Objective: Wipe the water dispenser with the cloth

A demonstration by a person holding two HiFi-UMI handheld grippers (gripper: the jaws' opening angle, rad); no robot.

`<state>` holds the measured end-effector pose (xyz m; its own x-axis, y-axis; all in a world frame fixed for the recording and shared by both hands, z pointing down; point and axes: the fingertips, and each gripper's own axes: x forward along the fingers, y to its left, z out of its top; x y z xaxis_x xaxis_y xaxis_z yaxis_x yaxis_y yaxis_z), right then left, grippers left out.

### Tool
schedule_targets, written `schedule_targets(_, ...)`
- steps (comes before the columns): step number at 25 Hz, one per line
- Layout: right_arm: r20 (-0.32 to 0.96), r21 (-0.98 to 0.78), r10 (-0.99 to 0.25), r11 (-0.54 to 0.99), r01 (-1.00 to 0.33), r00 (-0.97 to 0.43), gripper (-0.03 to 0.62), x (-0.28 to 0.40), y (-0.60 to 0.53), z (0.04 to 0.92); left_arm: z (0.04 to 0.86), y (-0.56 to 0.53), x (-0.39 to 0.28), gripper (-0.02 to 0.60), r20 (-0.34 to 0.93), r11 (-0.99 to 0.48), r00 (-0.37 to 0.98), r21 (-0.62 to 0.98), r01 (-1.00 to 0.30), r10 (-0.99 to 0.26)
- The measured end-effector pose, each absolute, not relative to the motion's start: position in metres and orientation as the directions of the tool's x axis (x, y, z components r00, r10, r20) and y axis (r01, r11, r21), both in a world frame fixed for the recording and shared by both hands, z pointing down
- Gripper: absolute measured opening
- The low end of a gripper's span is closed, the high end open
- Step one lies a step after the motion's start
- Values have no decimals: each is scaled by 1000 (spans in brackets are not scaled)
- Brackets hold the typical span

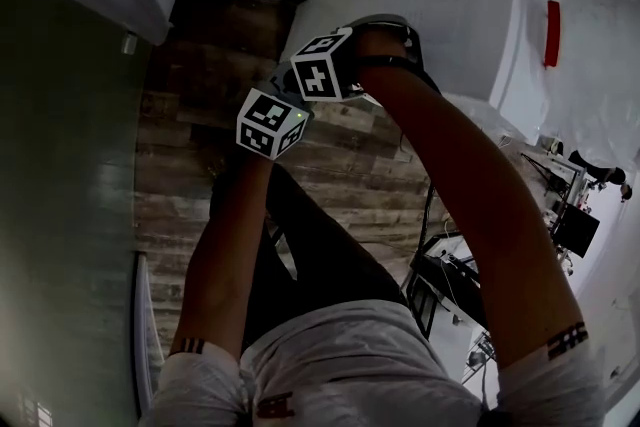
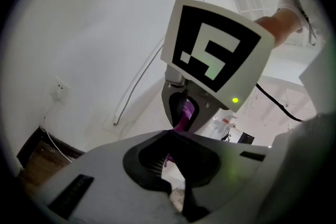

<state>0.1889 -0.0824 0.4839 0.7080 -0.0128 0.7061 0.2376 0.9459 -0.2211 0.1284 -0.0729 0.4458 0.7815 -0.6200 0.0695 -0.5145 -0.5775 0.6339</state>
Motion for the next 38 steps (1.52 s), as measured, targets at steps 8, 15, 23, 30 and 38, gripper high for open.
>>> schedule_targets(8,714,-254,51,948,191,698,92,174,-60,482,460,-70,120,-2,75,-564,784,652,-506,-616)
schedule_targets(15,731,-133,-67,962,237,679,92,156,-137,478,473,-90,115,-2,53,-571,773,643,-511,-632)
schedule_targets(23,698,-37,-224,937,346,681,92,156,-221,500,494,-113,114,-2,-2,-600,767,624,-500,-642)
schedule_targets(30,676,2,-277,928,374,683,92,178,-261,529,532,-131,119,-2,-1,-611,777,618,-494,-630)
schedule_targets(38,642,-11,-307,912,409,702,92,204,-278,563,561,-141,132,-2,-37,-658,799,590,-467,-600)
